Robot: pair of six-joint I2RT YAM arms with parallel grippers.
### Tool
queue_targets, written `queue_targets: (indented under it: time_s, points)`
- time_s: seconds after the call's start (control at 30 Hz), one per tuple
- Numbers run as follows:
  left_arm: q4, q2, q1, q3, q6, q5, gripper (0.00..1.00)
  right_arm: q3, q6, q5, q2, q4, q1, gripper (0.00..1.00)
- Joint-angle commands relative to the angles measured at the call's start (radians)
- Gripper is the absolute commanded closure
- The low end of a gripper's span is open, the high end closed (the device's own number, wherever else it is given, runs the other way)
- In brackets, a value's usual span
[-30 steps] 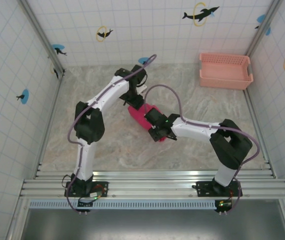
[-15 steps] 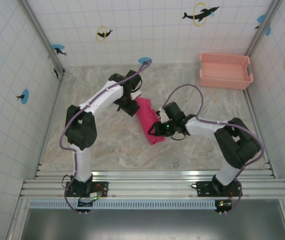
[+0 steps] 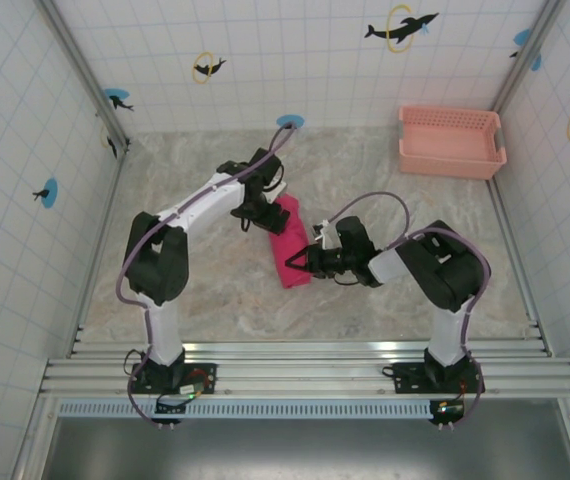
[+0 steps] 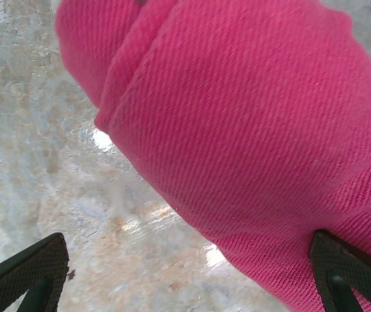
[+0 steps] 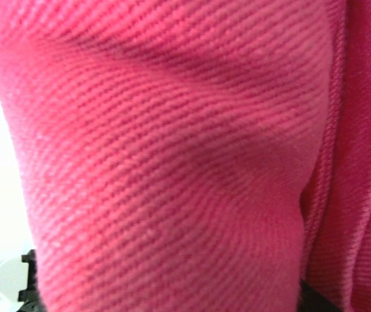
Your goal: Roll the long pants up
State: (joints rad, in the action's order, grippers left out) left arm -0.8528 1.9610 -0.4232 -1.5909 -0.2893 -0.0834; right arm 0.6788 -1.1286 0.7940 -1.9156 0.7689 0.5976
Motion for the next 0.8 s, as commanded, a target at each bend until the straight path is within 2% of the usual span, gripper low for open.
queue_targets:
  time_s: [0.0,0.2,0.33,0.57,0.63,0.77]
  points:
    - [0.098,0.045,0.005,0.11,-0.107,-0.227,0.02,-0.031,-0.073,-0.007,-0.097,0.03,0.02,0.58]
    - [0.257,0.093,0.018,0.161,-0.214,-0.455,0.03,-0.034,-0.107,0.022,-0.164,0.127,0.016,0.58]
    - [0.427,0.111,0.018,0.225,-0.306,-0.613,0.03,-0.039,-0.126,0.029,-0.197,0.17,0.012,0.59]
    - [0.708,0.198,0.018,0.299,-0.444,-0.801,0.03,-0.026,-0.145,0.045,-0.236,0.2,0.01,0.59]
    - [0.843,0.229,0.018,0.341,-0.511,-0.858,0.03,-0.018,-0.157,0.046,-0.247,0.218,0.01,0.59]
    - [1.24,0.295,0.016,0.46,-0.745,-0.954,0.02,0.006,-0.171,0.05,-0.267,0.23,0.004,0.59]
